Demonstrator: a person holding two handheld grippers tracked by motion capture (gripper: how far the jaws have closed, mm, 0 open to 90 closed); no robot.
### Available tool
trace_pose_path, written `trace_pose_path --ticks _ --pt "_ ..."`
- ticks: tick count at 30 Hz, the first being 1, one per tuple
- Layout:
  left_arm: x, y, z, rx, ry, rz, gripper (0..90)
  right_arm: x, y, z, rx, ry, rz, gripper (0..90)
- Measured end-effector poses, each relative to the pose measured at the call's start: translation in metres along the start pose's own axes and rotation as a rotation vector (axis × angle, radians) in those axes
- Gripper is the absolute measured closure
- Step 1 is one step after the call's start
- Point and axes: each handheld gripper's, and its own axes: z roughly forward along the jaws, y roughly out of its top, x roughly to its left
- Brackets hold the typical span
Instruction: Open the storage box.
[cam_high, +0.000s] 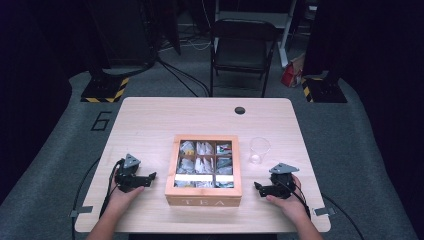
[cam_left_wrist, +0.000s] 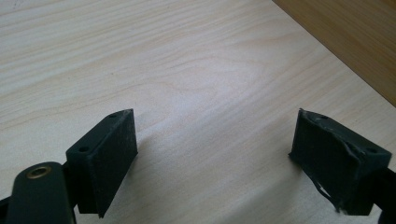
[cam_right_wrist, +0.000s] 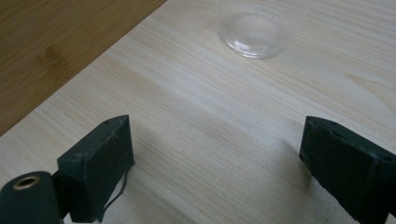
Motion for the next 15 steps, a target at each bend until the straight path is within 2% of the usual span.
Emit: trace_pose_path --ticks 15 --pt "-0.0003 -0.0002 -0.0008 0.002 0.000 -0.002 14.5 0.0012 0.0000 0.0002 0.006 0.012 -0.009 7.3"
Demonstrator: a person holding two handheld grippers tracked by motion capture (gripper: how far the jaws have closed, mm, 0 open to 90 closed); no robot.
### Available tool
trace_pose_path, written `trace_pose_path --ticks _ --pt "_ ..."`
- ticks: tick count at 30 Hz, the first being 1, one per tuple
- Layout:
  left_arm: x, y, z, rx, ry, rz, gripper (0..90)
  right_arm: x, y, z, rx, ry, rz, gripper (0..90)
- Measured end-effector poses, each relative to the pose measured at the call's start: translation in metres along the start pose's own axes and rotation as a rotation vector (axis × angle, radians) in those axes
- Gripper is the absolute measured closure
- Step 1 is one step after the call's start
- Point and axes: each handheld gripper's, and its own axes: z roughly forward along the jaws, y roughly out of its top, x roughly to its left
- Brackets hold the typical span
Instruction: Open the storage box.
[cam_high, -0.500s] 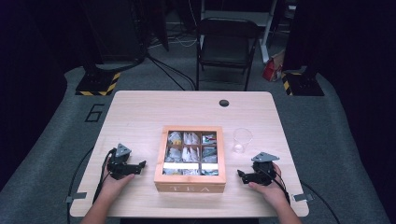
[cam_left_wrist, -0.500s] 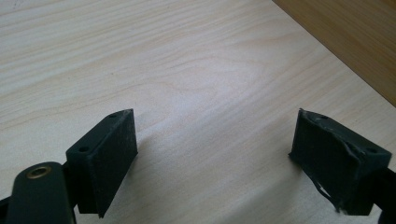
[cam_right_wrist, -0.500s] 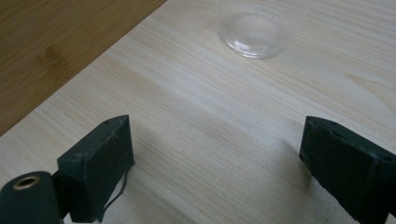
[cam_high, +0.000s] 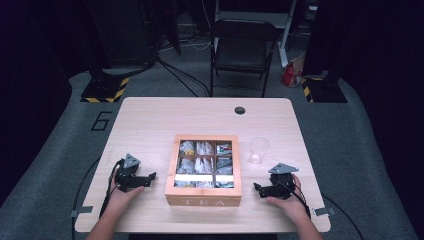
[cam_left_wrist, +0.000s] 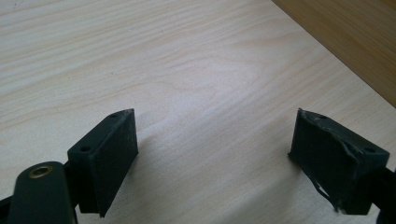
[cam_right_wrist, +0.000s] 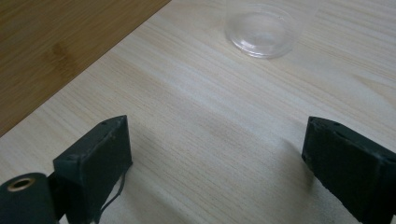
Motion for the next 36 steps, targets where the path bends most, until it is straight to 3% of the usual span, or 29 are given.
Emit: trace_pose_path --ticks 7,16,22,23,27,32,36 --pt "0.002 -0.001 -0.001 -0.006 -0.001 -0.008 17.9 0.000 0.000 0.000 0.000 -0.002 0.002 7.7" --pt "0.004 -0.001 -0.002 -0.012 -0.006 -0.007 22.7 0.002 0.001 -0.001 -0.018 0.016 -0.016 16.5" --pt "0.004 0.000 -0.005 0.001 -0.007 -0.002 24.9 0.005 0.004 -0.003 -0.006 0.046 -0.031 31.6" --pt "0.002 0.000 -0.007 -0.001 -0.020 -0.011 25.2 0.006 0.006 -0.007 0.010 0.063 -0.010 38.2" --pt "-0.002 0.002 -0.012 -0.001 -0.059 -0.009 27.9 0.009 0.011 -0.017 -0.037 0.039 -0.008 38.6" --pt "-0.007 0.004 -0.018 -0.006 -0.114 -0.040 31.6 0.013 0.015 -0.023 -0.019 0.024 -0.014 37.7" --pt "-0.008 0.007 -0.022 -0.021 -0.114 -0.049 31.6 0.015 0.017 -0.027 -0.029 0.029 0.000 36.2"
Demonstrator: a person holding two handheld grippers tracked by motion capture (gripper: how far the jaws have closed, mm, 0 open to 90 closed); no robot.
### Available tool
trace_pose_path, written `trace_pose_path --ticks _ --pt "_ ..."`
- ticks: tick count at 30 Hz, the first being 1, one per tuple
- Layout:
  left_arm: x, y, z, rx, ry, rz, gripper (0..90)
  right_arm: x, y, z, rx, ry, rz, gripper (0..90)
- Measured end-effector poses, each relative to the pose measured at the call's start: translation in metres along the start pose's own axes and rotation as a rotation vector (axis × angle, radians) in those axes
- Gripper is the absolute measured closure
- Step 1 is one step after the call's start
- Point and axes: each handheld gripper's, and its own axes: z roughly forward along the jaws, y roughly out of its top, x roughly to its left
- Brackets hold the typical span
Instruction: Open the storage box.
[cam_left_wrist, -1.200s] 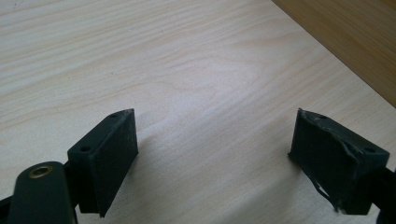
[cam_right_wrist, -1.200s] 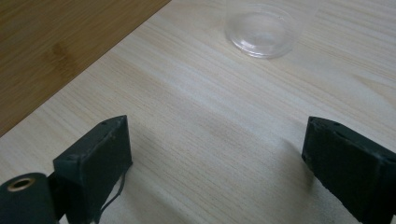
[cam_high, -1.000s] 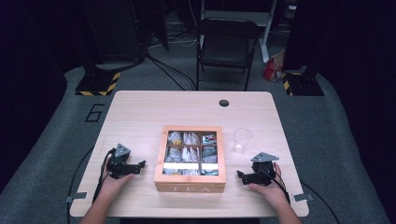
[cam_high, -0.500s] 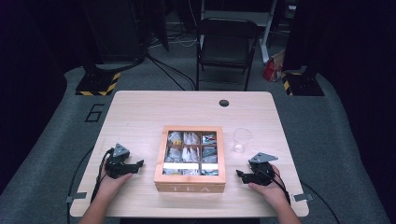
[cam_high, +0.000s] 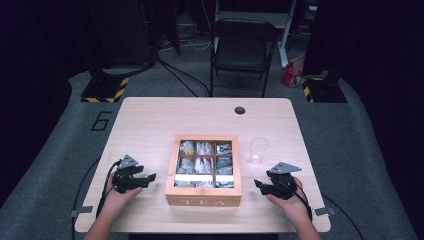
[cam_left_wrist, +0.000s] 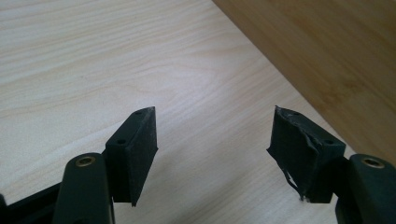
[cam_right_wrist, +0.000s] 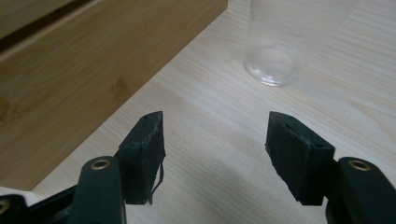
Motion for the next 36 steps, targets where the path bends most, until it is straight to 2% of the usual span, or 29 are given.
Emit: trace_pose_path --ticks 2,4,5,10,13,16,17,23,26,28,32,36 --pt "-0.002 0.000 -0.005 -0.006 -0.007 -0.011 31.6 0.004 0.003 -0.004 -0.004 -0.004 -0.005 37.5" --pt "-0.004 0.001 -0.007 -0.014 -0.016 -0.016 31.5 0.006 0.007 -0.009 -0.009 -0.003 -0.032 38.3" --pt "-0.005 0.002 -0.009 -0.005 -0.025 -0.018 31.5 0.008 0.008 -0.010 -0.015 -0.001 -0.029 38.9" --pt "-0.009 0.005 -0.018 -0.037 -0.054 -0.031 31.6 0.017 0.013 -0.018 -0.031 0.013 -0.055 40.7" --pt "-0.012 0.005 -0.022 -0.032 -0.051 -0.018 33.0 0.021 0.016 -0.021 -0.030 0.019 -0.066 40.8" --pt "-0.014 0.005 -0.025 -0.035 -0.061 -0.011 36.0 0.024 0.018 -0.023 -0.042 0.037 -0.050 41.0" --pt "-0.016 0.006 -0.028 -0.040 -0.060 0.000 37.1 0.026 0.019 -0.025 -0.043 0.044 -0.037 41.4" --pt "-0.026 0.013 -0.038 -0.045 -0.087 0.045 40.6 0.034 0.022 -0.034 -0.042 0.050 -0.055 42.2" --pt "-0.033 0.016 -0.044 -0.047 -0.097 0.056 41.0 0.038 0.024 -0.042 -0.037 0.073 -0.028 41.4" --pt "-0.036 0.017 -0.047 -0.043 -0.107 0.061 42.0 0.042 0.025 -0.047 -0.041 0.070 -0.037 41.3" --pt "-0.044 0.019 -0.052 -0.030 -0.128 0.103 43.5 0.049 0.029 -0.058 -0.058 0.084 -0.074 41.4" --pt "-0.050 0.019 -0.055 -0.034 -0.151 0.107 44.2 0.058 0.030 -0.064 -0.071 0.103 -0.087 42.2"
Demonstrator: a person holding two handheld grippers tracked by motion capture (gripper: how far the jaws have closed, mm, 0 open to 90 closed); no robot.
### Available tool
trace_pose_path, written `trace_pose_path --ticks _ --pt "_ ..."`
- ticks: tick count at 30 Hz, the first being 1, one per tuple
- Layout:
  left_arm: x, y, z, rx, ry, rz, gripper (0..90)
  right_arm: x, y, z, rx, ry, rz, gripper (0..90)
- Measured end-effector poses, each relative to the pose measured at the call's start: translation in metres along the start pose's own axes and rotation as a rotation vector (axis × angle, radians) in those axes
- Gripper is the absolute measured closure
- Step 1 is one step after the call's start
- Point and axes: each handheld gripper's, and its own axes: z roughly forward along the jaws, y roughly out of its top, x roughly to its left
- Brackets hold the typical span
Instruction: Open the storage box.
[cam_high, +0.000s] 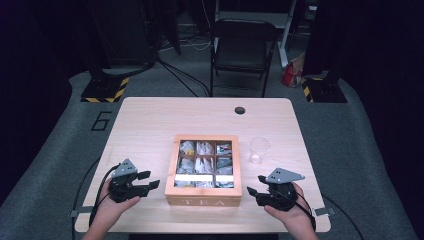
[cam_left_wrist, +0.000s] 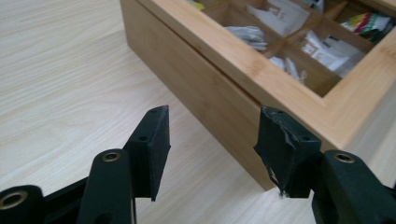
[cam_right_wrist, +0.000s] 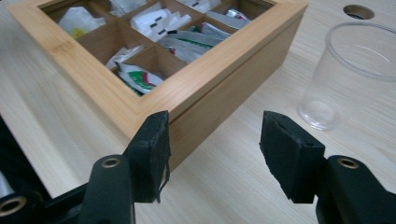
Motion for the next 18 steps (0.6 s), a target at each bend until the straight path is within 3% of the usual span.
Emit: trace_pose_path --ticks 11,18 --pt "-0.023 0.002 -0.008 -0.025 -0.032 0.068 47.1 0.021 -0.006 0.000 -0.007 0.056 -0.014 44.9" --pt "-0.029 -0.002 -0.006 -0.021 -0.050 0.076 48.1 0.027 -0.007 0.003 -0.011 0.071 -0.019 45.0"
